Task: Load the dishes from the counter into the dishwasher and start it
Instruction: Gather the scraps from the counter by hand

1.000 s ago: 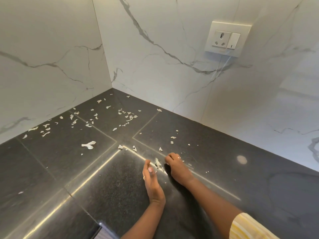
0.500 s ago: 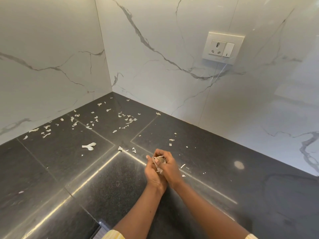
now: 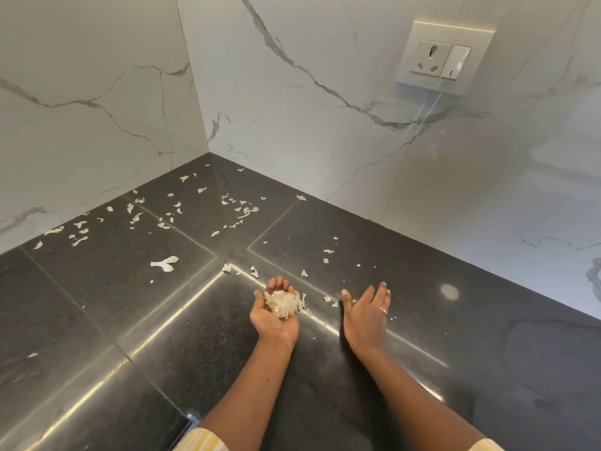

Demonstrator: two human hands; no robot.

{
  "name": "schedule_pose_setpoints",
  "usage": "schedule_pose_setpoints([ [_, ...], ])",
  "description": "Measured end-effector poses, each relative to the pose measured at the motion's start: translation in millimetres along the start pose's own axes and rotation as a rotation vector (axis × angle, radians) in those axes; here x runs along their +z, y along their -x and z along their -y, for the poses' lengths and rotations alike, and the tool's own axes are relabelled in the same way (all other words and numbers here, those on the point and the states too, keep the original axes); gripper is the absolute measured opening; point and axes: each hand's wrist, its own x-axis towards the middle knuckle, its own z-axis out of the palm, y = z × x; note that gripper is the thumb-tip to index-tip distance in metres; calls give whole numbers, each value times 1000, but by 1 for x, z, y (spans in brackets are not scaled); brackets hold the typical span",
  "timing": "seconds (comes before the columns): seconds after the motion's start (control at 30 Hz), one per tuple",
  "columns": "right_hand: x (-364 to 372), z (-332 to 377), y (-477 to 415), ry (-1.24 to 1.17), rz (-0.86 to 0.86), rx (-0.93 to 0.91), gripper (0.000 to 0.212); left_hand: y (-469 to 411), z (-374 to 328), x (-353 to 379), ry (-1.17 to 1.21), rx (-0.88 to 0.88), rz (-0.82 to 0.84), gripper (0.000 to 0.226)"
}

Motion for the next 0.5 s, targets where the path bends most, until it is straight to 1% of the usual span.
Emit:
schedule_pose_setpoints([
  [0.03, 4, -1, -4, 112, 14, -30, 75, -2, -4, 1, 18, 13, -9, 47],
  [0.1, 8, 7, -17, 221, 51, -59, 82, -5, -11, 3, 63, 44, -13, 51],
  [0.2, 10, 19, -50, 252, 121, -90, 86, -11, -23, 4, 98, 65, -17, 53],
  [0.27, 10, 22, -77, 272, 160, -159, 87, -14, -30, 5, 107, 76, -27, 52],
  [0.37, 9, 28, -120, 233, 238, -269, 81, -18, -41, 5, 132, 92, -22, 52],
  [0.5, 17, 45, -152, 172, 346, -426, 63, -23, -56, 8, 161, 118, -11, 52],
])
